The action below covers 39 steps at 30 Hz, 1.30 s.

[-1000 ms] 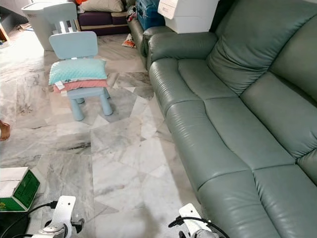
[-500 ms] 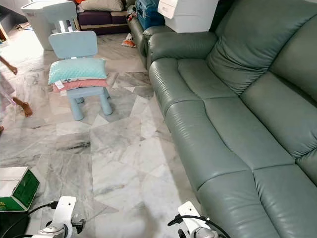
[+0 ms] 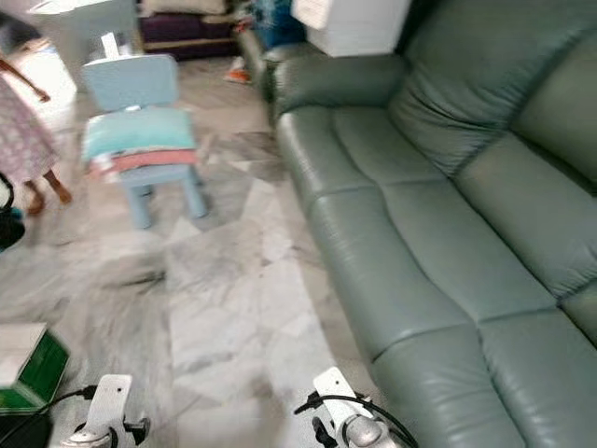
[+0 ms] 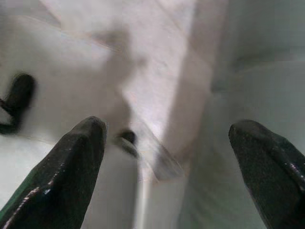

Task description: Move the pillow to the sofa

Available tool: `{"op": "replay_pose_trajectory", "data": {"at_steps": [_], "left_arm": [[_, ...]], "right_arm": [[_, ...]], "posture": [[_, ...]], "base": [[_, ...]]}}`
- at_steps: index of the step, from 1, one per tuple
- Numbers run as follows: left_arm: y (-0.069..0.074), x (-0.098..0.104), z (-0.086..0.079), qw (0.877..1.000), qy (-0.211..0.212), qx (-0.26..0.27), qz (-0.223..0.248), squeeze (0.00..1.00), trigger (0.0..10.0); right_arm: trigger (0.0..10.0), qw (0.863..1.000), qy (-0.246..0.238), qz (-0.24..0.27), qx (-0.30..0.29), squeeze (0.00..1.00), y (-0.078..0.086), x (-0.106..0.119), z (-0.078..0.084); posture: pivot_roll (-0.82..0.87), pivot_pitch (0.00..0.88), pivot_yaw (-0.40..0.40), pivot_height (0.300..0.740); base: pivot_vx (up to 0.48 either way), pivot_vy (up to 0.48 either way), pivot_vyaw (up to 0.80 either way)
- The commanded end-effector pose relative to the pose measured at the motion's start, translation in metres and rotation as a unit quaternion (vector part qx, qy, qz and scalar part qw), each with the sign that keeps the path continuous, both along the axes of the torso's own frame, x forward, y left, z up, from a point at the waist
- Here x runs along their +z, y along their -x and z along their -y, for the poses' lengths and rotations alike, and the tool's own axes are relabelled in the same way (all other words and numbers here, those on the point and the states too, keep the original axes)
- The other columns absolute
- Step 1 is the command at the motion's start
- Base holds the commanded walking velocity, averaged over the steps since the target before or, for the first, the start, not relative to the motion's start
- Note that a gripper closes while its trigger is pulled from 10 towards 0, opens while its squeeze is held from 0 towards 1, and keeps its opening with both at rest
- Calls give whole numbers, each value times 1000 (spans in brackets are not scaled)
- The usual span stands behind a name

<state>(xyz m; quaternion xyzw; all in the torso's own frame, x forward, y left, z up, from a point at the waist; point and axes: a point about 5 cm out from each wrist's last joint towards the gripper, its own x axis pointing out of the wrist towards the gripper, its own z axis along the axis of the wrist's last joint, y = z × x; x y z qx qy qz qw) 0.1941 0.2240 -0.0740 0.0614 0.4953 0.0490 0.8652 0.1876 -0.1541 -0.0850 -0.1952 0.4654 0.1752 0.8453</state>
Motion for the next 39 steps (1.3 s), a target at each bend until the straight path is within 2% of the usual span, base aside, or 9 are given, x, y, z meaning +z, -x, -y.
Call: {"op": "replay_pose_trajectory", "data": {"at_steps": [1, 14, 18, 27, 33, 39], "left_arm": [[8, -4, -2, 1000, -1, 3, -14, 0, 10000], [7, -3, -2, 1000, 0, 5, -14, 0, 10000], [7, -3, -3, 1000, -1, 5, -15, 0, 10000], [7, -3, -3, 1000, -1, 6, -15, 0, 10000], [8, -3, -3, 1000, -1, 7, -15, 0, 10000], [8, -4, -3, 1000, -1, 6, -15, 0, 10000]], "right_arm": [[10000, 1000, 5, 3, -1, 0, -3, 1, 2], [10000, 1000, 9, 5, 9, 0, -4, 2, 5], [10000, 1000, 10, 4, 11, 0, -3, 2, 8], [10000, 1000, 9, 5, 9, 0, -3, 2, 9], [10000, 1000, 7, 5, 8, 0, -1, 1, 9], [10000, 1000, 5, 5, 16, 0, 0, 0, 0]], "posture": [[-71, 37, -18, 740], [-71, 38, -17, 740], [-72, 39, -15, 740], [-71, 39, -17, 740], [-71, 34, -17, 740], [-70, 26, -20, 740]], "base": [[289, 0, 0], [285, 0, 0], [254, 0, 800], [0, 0, 770], [0, 0, 0], [0, 447, 0]]}}
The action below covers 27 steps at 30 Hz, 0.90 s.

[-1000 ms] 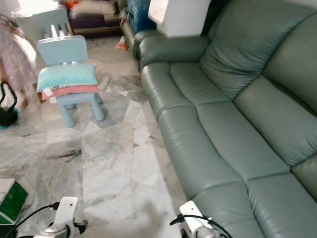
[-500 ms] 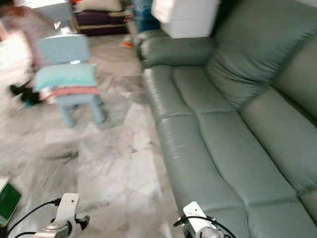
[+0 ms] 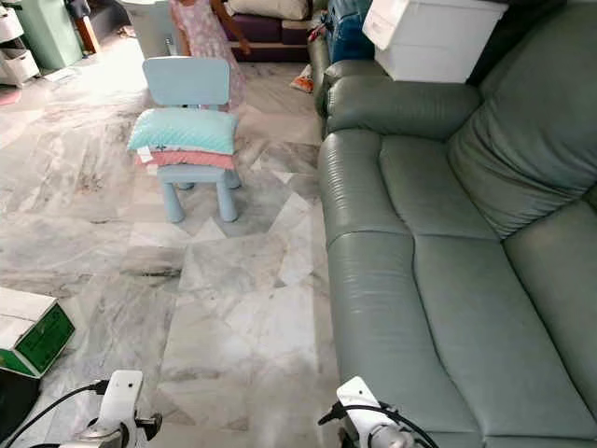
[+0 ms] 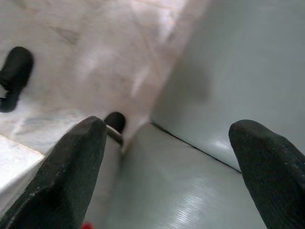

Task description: Move the pillow to the sofa

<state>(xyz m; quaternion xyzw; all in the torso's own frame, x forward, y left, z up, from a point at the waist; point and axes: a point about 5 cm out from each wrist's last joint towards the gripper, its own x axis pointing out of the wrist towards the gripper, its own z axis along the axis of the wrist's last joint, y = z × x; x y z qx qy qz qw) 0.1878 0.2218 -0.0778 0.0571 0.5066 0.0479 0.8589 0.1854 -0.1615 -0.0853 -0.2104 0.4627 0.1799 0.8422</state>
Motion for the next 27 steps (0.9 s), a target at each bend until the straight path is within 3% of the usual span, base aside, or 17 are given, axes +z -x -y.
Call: {"op": "replay_pose_trajectory", "data": {"at_steps": [1, 11, 22, 27], "left_arm": [[2, 0, -5, 1000, -6, 3, -3, 0, 10000], [3, 0, -5, 1000, -8, 0, -4, 0, 10000], [2, 0, -6, 1000, -13, 1, 2, 0, 10000], [0, 2, -6, 1000, -18, -8, 14, 0, 10000]], "right_arm": [[10000, 1000, -5, 2, 4, 0, -2, 1, -8], [10000, 1000, -3, 5, 15, 0, -6, 2, -18], [10000, 1000, -4, 5, 8, 0, -5, 1, -15], [10000, 1000, -5, 4, 3, 0, -4, 1, -14]], "posture": [[-70, 26, -20, 740], [-74, 18, -19, 740], [-83, 25, -13, 740], [-87, 22, -11, 740]], "base": [[0, 480, 0], [0, 480, 0], [0, 480, 0], [0, 0, 0]]}}
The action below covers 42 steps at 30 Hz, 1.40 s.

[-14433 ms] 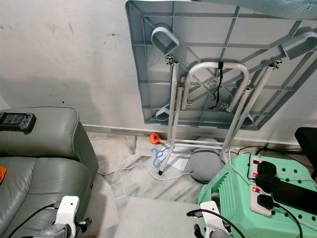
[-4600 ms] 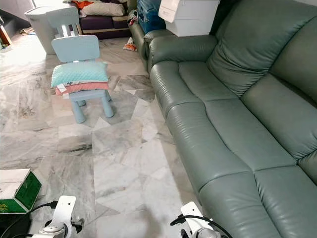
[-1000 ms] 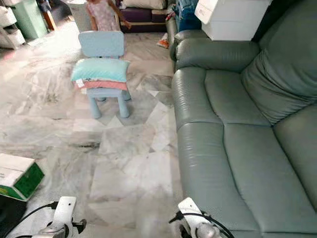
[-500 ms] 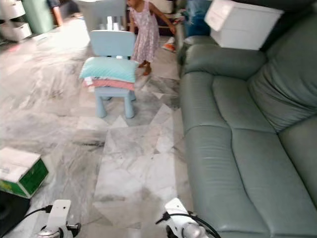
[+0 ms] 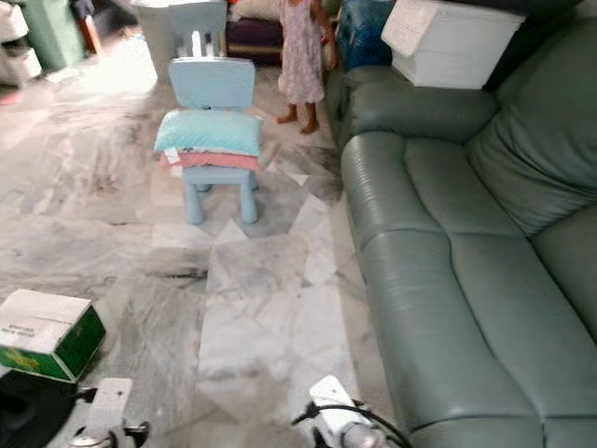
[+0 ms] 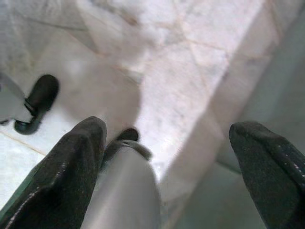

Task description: Move the pillow to the sofa

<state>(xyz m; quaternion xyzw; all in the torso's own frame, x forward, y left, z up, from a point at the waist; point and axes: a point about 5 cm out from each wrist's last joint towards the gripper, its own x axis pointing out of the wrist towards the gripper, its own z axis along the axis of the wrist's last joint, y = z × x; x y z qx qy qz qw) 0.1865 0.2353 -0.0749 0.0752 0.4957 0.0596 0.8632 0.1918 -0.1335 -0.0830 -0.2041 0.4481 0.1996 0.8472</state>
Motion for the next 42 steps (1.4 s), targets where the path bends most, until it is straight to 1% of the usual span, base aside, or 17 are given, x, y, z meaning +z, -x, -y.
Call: {"op": "replay_pose_trajectory", "data": {"at_steps": [1, 6, 12, 29, 42], "left_arm": [[-2, -1, 8, 1000, 3, -8, 3, 0, 10000], [-2, -1, 8, 1000, 6, 4, 5, 0, 10000], [-2, -1, 7, 1000, 9, 6, 7, 0, 10000], [-2, -1, 7, 1000, 13, 5, 6, 0, 10000], [-1, -1, 8, 1000, 14, 2, 3, 0, 10000]], "right_arm": [[10000, 1000, 13, -6, -13, 0, 2, -1, 14], [10000, 1000, 10, -6, -16, 0, 2, -1, 13], [10000, 1000, 8, -5, -18, 0, 1, -1, 13], [10000, 1000, 7, -6, -17, 0, 1, -1, 12], [10000, 1000, 12, -6, -8, 0, 2, -1, 13]], "posture": [[-87, 22, -11, 740], [-89, 21, -5, 740], [-89, 22, -3, 740], [-84, 30, -5, 740], [-79, 20, -13, 740]], "base": [[0, 0, 0], [0, 0, 0], [0, 0, 0], [400, 0, 0], [397, 268, 0]]}}
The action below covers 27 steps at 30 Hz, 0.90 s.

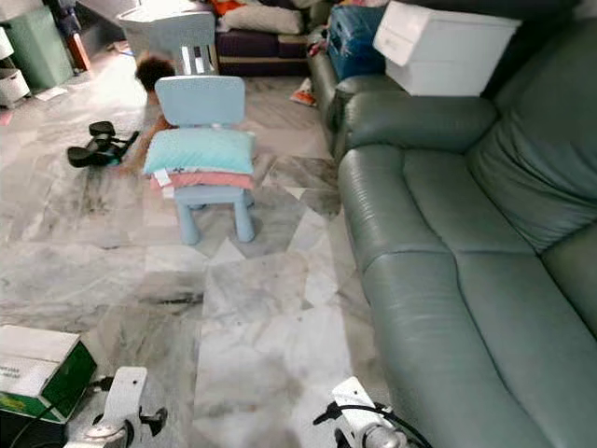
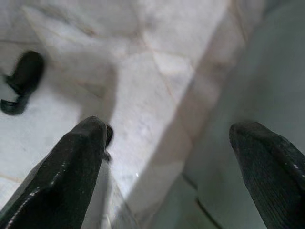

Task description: Move the pillow to the sofa

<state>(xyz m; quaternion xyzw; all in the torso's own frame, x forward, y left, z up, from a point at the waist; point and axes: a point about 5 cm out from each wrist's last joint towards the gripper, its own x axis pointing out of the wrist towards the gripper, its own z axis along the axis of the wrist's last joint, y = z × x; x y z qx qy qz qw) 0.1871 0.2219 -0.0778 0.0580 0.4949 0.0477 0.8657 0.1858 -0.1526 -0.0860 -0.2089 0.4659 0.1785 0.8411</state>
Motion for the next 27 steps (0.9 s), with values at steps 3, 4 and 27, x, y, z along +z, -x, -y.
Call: {"op": "replay_pose_trajectory", "data": {"at_steps": [3, 4, 27], "left_arm": [[-1, 1, -5, 1000, -6, 4, 0, 0, 10000], [0, 1, -5, 1000, -6, 3, 0, 0, 10000], [0, 1, -7, 1000, -11, -7, -3, 0, 10000]], "right_arm": [[10000, 1000, -4, 6, 14, 0, -4, 2, -5], [10000, 1000, -4, 6, 15, 0, -4, 2, -5], [10000, 1000, -7, 5, 13, 0, -3, 1, -6]], "posture": [[-78, 18, -14, 740], [-79, 16, -14, 740], [-72, 24, -10, 740]], "base": [[379, 296, 0], [375, 300, 0], [379, 294, 0]]}}
